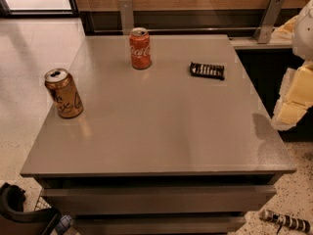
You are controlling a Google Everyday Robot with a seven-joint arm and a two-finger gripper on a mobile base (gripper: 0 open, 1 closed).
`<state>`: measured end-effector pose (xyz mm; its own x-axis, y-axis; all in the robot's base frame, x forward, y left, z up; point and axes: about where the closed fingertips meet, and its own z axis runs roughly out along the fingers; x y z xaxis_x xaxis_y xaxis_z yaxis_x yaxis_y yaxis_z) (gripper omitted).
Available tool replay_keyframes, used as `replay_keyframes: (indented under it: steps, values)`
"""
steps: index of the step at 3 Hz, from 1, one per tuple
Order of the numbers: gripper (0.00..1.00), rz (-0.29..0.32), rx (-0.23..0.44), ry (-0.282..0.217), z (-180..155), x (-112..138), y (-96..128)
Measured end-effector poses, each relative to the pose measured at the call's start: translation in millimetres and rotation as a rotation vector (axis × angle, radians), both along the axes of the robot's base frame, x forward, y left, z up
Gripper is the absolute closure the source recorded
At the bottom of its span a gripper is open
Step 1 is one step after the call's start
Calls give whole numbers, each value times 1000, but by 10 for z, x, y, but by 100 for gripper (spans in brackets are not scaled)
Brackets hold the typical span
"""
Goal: Move rxbar chocolate near orange can
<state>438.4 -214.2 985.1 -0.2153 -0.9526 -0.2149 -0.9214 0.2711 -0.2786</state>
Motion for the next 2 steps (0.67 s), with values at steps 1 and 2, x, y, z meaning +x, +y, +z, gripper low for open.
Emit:
replay_keyframes:
  steps: [1,2]
  values:
    - [0,0,0,0,1,0,0]
    - [0,-1,66,-32,-29,171,-68]
